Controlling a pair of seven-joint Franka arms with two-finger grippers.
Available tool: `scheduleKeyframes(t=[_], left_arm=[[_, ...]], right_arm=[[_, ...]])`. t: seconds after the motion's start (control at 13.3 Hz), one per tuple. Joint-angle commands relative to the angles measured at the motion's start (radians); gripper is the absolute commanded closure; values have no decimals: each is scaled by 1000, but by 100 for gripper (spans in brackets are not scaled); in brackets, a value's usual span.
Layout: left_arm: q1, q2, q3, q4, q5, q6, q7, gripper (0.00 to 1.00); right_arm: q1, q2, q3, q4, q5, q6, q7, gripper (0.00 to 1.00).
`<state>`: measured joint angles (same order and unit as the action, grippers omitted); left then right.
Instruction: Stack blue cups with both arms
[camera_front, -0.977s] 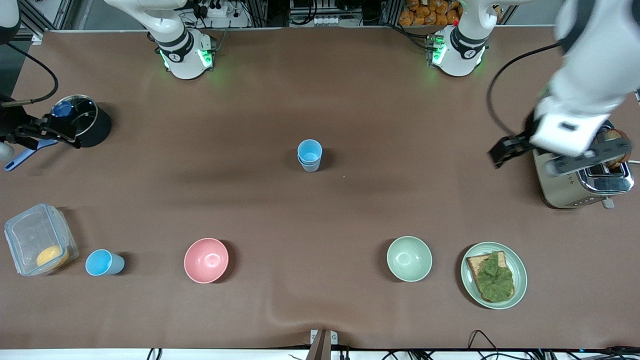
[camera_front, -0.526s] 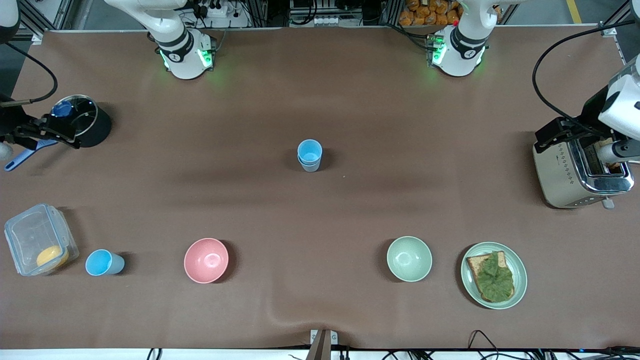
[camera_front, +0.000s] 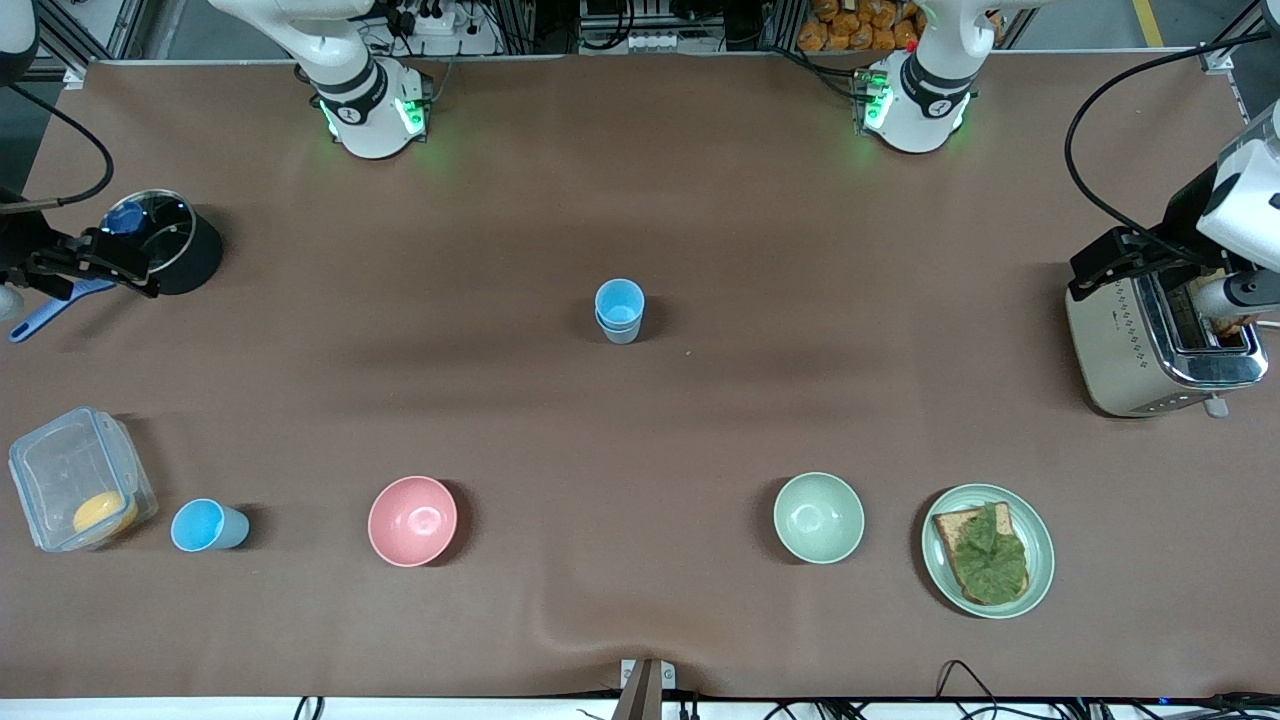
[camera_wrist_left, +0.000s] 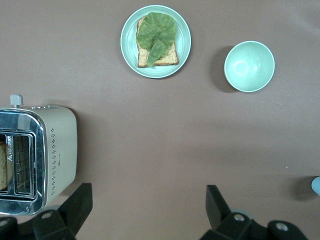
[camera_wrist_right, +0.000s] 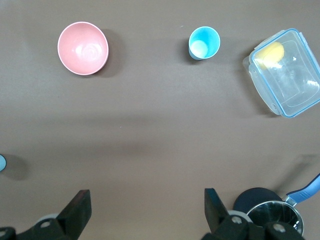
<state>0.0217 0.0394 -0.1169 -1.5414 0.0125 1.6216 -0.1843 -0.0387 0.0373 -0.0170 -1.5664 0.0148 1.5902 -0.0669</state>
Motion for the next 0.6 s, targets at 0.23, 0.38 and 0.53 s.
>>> scheduleKeyframes(t=[0.23, 0.38, 0.53], left_arm=[[0, -36, -6, -16, -20, -71, 32, 0], [3, -41, -6, -13, -22, -85, 71, 0], [3, -44, -7, -13, -22, -88, 71, 0]], right_arm=[[-3, 12, -3, 26, -1, -10, 16, 0], [-3, 12, -3, 28, -7, -10, 16, 0], [-6, 13, -3, 32, -6, -12, 15, 0]])
